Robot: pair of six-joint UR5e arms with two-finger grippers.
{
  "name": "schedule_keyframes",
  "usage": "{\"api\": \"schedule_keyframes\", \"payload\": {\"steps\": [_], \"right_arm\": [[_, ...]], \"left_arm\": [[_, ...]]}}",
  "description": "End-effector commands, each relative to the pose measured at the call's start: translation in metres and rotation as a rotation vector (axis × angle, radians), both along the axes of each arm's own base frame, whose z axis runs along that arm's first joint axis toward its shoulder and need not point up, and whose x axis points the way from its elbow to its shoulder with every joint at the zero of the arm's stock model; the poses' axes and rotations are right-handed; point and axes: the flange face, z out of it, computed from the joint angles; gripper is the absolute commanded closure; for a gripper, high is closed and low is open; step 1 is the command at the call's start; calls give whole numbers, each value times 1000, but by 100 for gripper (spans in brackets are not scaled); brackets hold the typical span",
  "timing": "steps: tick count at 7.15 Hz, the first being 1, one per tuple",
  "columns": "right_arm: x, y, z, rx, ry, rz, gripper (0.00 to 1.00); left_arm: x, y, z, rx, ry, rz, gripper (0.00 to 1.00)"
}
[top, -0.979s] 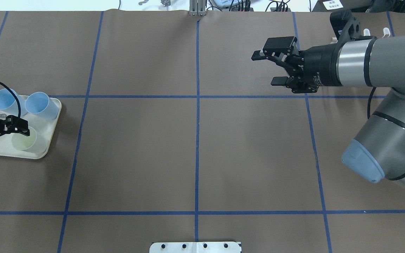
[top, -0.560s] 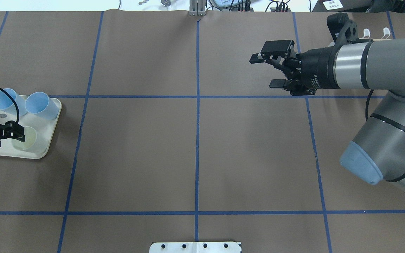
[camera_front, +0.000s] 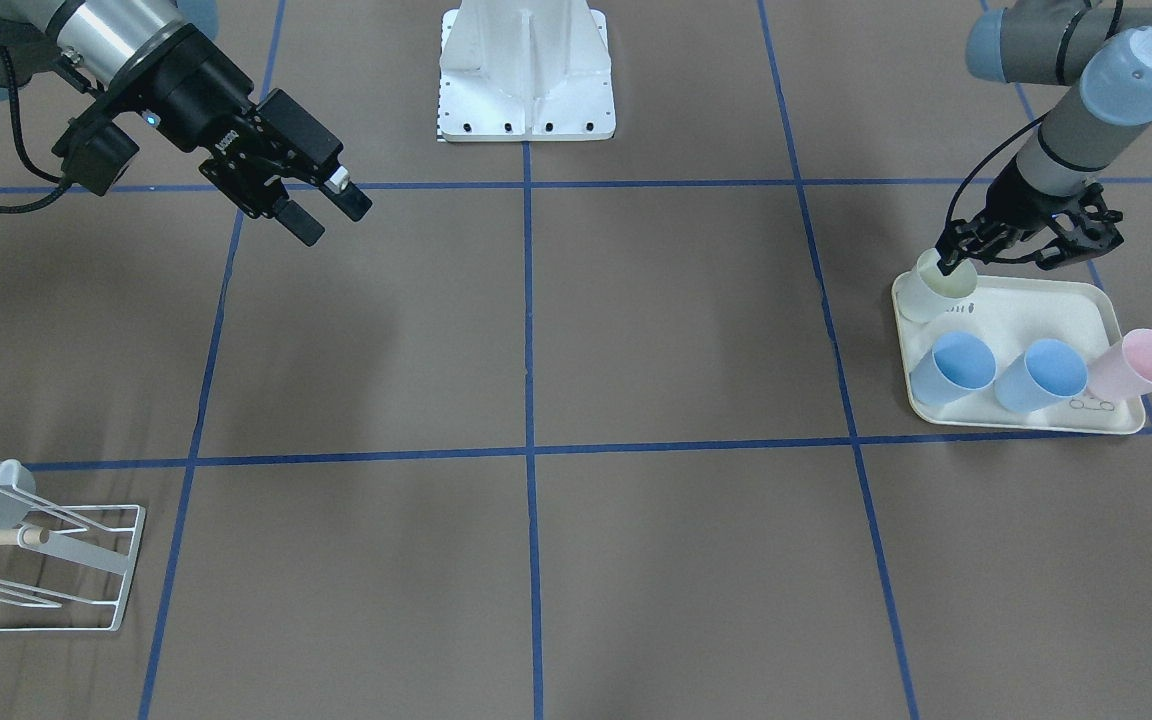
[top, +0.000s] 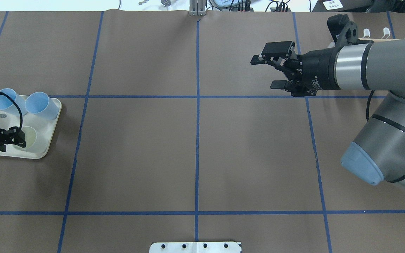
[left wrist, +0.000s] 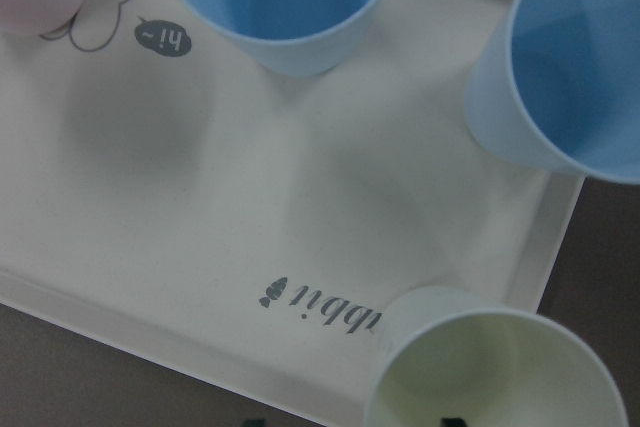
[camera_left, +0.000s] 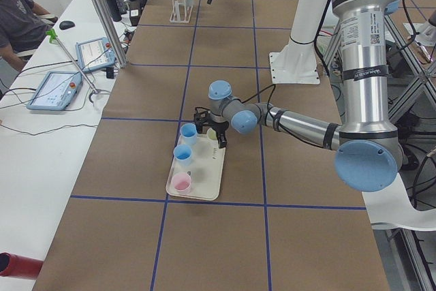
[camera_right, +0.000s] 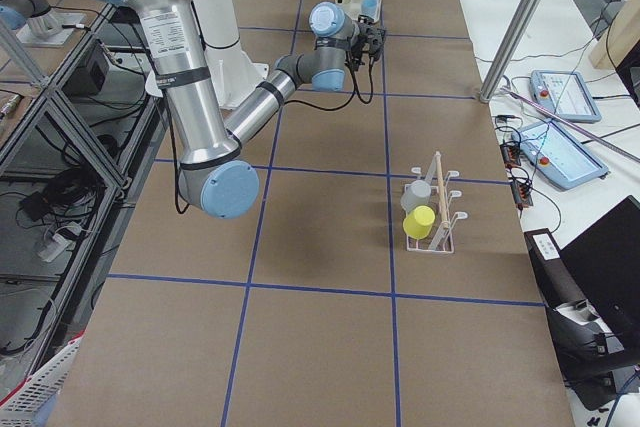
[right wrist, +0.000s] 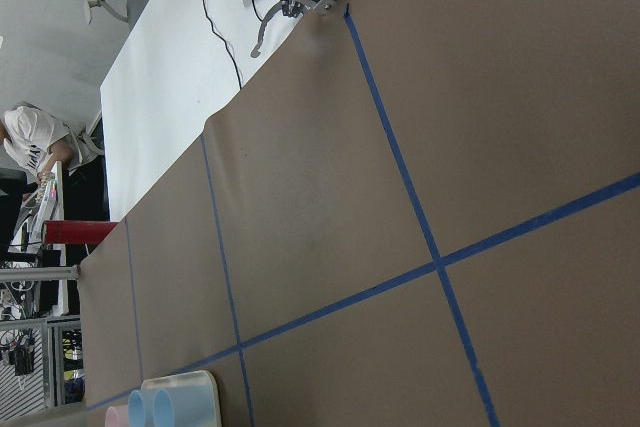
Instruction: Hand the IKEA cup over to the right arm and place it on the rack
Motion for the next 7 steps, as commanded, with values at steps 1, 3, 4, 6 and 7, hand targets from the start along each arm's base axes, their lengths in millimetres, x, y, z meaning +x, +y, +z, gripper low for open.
{"api": "schedule_keyframes", "payload": {"steps": [1,3,4,6,7], "right_arm": [[1,0,0,1,0,1,0],[1,0,-6,9,-8,4,0],[1,0,-7,11,-9,6,0],[1,0,-7,15,-7,13,0],[3,1,-8,29,-21,15,0]], "left_arm": [[-2,2,-5,1,9,-1,100],[-57,21,-32,-69,91,-30,100],[-107,7,-42,-110,152,-114,100],[-130,-2,-80,-65,202,-175,100],[-126,-26,-110,-81,242,-247,100]]}}
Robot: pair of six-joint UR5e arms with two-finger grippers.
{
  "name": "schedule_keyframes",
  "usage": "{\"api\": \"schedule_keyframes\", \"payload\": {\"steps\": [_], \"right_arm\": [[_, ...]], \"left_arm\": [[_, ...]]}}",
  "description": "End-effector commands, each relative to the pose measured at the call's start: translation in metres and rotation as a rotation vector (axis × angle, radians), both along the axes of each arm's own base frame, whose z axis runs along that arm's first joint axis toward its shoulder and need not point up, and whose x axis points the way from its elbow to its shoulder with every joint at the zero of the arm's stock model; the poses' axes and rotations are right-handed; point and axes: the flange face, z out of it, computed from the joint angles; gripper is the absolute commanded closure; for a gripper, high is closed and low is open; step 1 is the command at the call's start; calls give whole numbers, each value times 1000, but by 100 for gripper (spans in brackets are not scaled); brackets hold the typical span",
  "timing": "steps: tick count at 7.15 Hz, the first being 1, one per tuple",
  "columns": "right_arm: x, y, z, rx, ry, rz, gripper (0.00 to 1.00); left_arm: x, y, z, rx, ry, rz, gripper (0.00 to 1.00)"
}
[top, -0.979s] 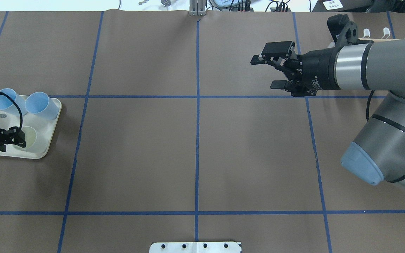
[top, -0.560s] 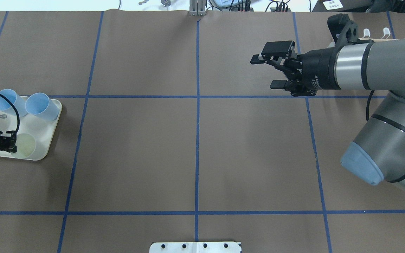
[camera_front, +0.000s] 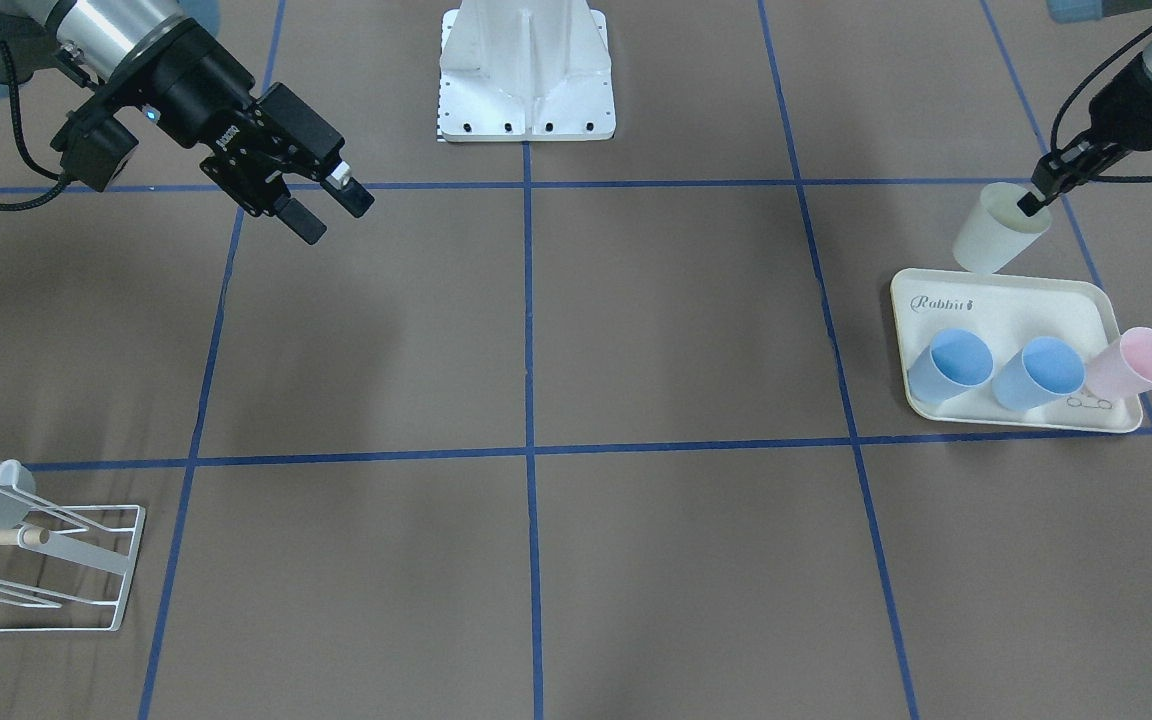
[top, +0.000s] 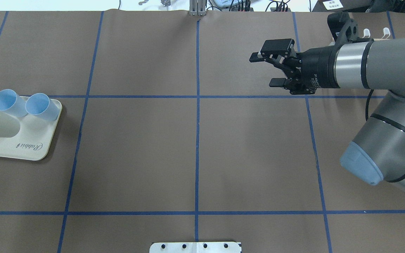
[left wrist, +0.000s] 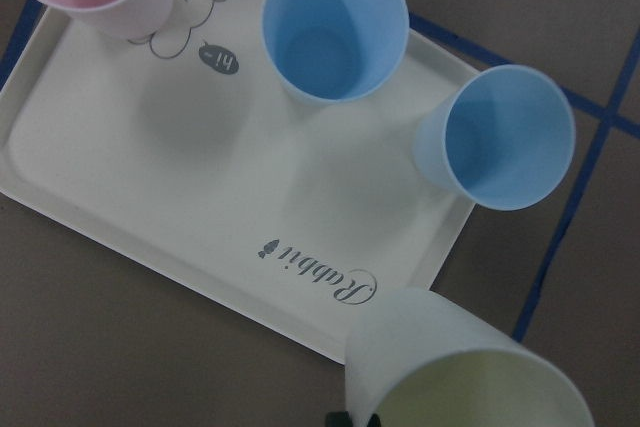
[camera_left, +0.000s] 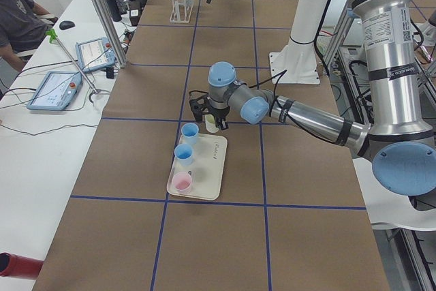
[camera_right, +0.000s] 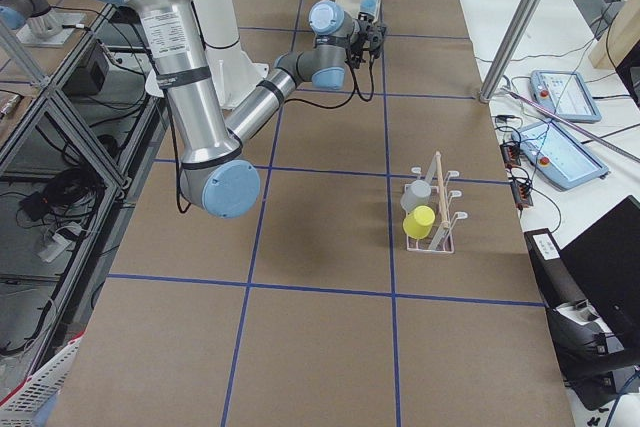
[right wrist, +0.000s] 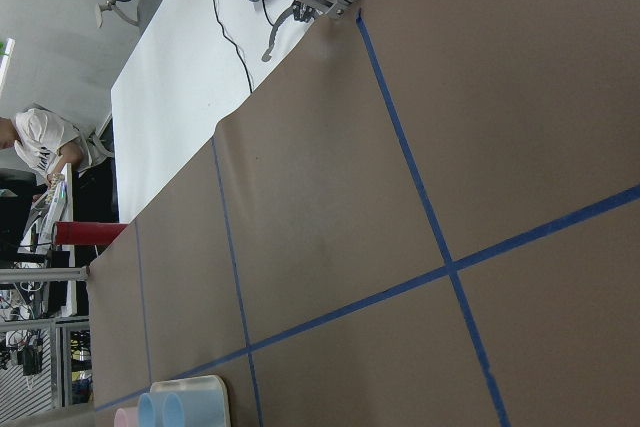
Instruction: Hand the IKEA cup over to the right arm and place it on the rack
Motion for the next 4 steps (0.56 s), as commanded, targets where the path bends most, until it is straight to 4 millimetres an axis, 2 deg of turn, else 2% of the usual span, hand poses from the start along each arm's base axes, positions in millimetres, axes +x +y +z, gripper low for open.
{"api": "schedule_keyframes", "payload": {"steps": [1,2,3,4], "right_arm": [[1,1,-2,12,-12,2,0],[2,2,-4,13,-19,2,0],[5,3,-6,30,-38,7,0],[6,3,-6,35,-47,22,0]], "left_arm": [[6,-45,-72,-15,72,-170,100],[14,-59,-105,-39,116,-243,100],[21,-65,-129,-80,163,-293,100],[42,-67,-152,-105,217,-344,100]]}}
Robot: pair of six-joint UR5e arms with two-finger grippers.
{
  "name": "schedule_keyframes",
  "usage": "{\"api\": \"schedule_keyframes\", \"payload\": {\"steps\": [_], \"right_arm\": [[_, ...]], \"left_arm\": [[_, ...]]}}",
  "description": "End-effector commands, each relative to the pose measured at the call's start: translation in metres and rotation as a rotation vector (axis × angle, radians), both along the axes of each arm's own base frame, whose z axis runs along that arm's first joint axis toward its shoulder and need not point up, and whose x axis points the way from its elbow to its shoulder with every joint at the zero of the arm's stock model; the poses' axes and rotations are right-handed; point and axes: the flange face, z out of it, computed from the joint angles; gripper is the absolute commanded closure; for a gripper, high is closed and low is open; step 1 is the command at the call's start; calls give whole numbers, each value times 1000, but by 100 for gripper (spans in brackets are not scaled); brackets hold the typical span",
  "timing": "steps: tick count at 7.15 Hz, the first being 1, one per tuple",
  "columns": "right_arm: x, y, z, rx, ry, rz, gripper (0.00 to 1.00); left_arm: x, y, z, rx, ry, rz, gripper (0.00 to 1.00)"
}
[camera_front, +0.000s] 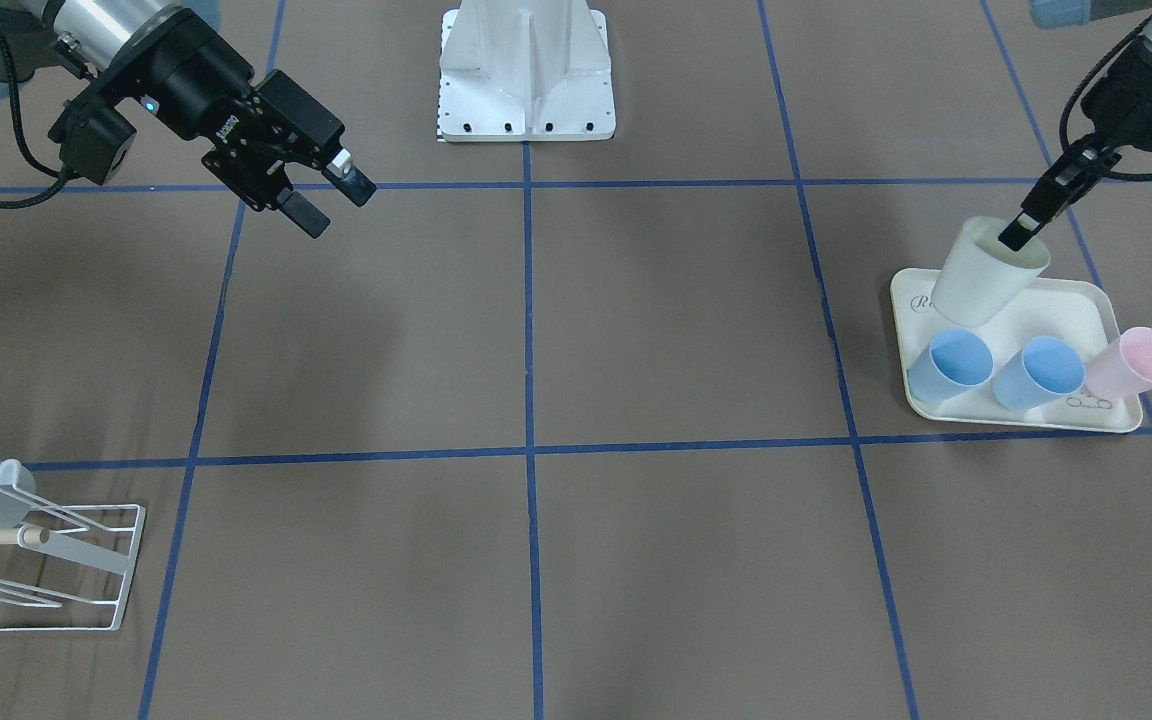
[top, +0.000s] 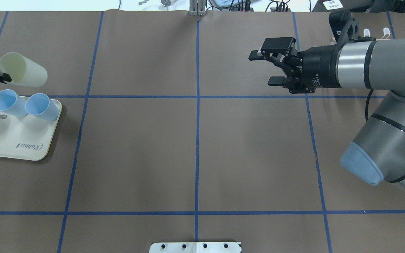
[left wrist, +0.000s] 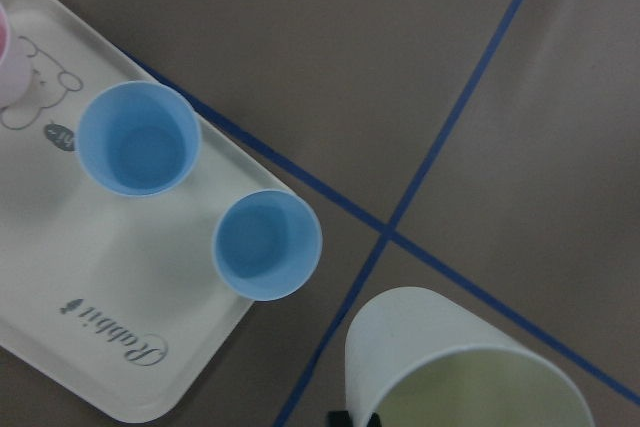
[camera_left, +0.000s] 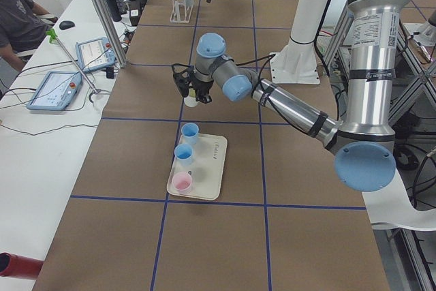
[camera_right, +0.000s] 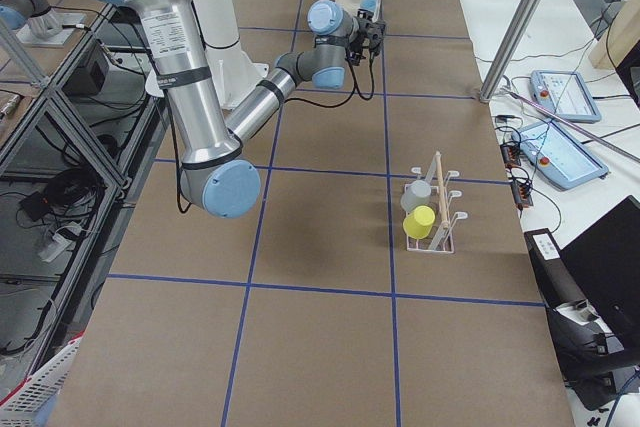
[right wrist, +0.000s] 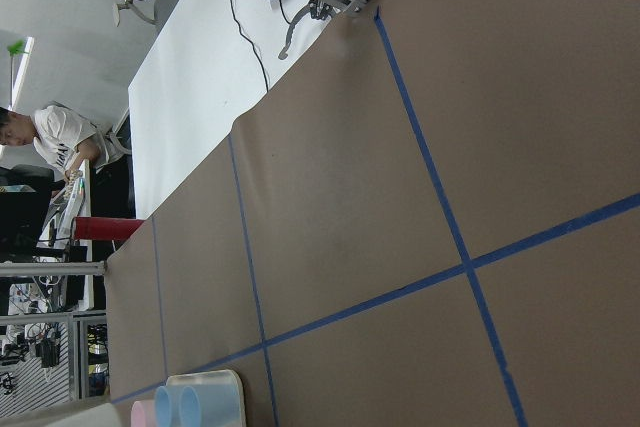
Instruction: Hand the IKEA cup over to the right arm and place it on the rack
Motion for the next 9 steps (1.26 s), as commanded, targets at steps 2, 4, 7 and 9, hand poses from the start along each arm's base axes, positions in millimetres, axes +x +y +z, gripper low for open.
{"api": "schedule_keyframes", "payload": {"steps": [2,4,7,9], "right_arm": [[3,2,-4,2,-45,16,0],[-9,10,-5,-2,-160,66,0],[-39,32,1,-39,-385,77,0],[-46,31,13,-76,-462,62,0]], "left_arm": [[71,7,-70,-75,203,-140,100],[135,32,-90,-98,396,-258,100],[174,68,-104,-155,798,-339,100],[210,93,-122,-146,1026,-327,100]]}}
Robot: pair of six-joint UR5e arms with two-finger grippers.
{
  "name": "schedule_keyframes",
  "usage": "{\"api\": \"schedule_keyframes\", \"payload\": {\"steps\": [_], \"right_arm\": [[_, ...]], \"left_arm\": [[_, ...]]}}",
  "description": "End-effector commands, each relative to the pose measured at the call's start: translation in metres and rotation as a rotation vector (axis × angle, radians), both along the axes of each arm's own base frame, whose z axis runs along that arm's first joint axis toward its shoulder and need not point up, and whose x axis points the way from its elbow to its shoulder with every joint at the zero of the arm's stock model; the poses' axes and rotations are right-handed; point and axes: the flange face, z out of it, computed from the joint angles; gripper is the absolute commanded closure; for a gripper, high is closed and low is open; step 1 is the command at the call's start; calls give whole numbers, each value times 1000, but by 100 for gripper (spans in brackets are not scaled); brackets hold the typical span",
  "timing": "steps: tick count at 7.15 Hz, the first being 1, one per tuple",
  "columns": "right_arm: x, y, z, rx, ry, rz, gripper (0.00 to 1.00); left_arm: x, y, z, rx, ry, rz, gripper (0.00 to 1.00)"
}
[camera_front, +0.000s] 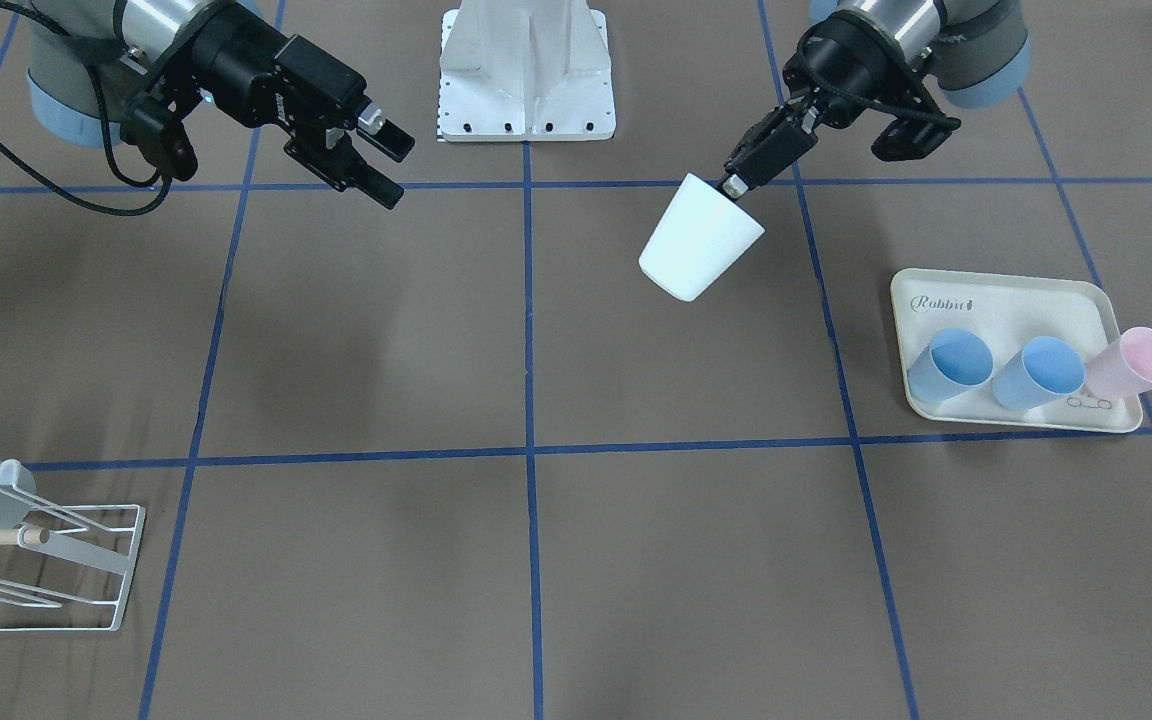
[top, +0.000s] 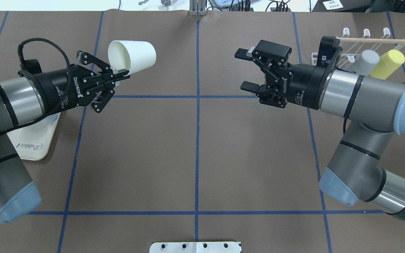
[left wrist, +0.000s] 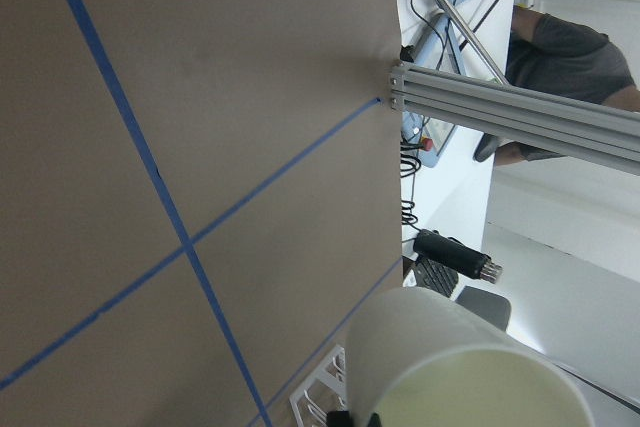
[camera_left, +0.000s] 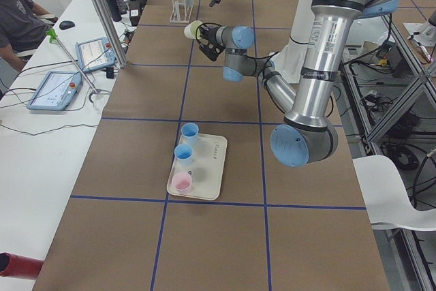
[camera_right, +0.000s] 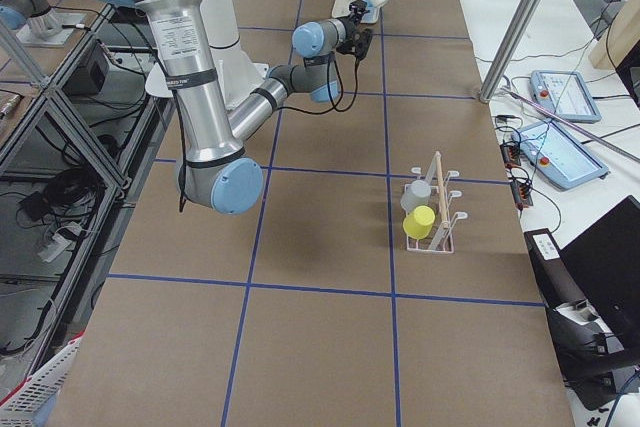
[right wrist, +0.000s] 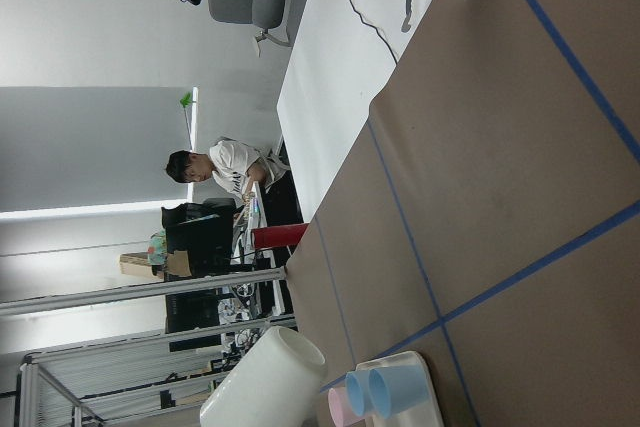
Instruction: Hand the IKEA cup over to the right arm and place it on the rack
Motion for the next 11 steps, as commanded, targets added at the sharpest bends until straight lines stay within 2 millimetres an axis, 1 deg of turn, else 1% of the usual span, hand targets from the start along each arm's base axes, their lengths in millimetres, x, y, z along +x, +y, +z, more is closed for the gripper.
{"api": "schedule_keyframes", "payload": {"steps": [1,2,3,4,5,7,9,10,11], "right_arm": [[-5,1,5,-19,-54,-12,0],[-9,-2,0,-19,-62,-12,0],[-14,-5,-4,-48,-83,-27,0],[-15,-5,-3,-62,-90,-33,0],[-16,-5,-4,-65,-95,-25,0],[-17,-5,-5,-65,-99,-21,0],[-19,-6,-3,-70,-93,-19,0],[-19,-6,-2,-71,-92,-19,0],[-20,-6,-3,-71,-93,-21,0]], "left_arm": [[54,33,-29,17,203,-1,100],[74,46,-46,14,238,3,100],[91,50,-61,6,263,-10,100],[104,49,-70,0,272,-19,100],[110,46,-74,-1,277,-24,100],[123,56,-75,-17,281,-26,100],[129,56,-89,-15,297,-29,100],[132,59,-93,-18,304,-32,100],[137,59,-93,-21,297,-31,100]]}}
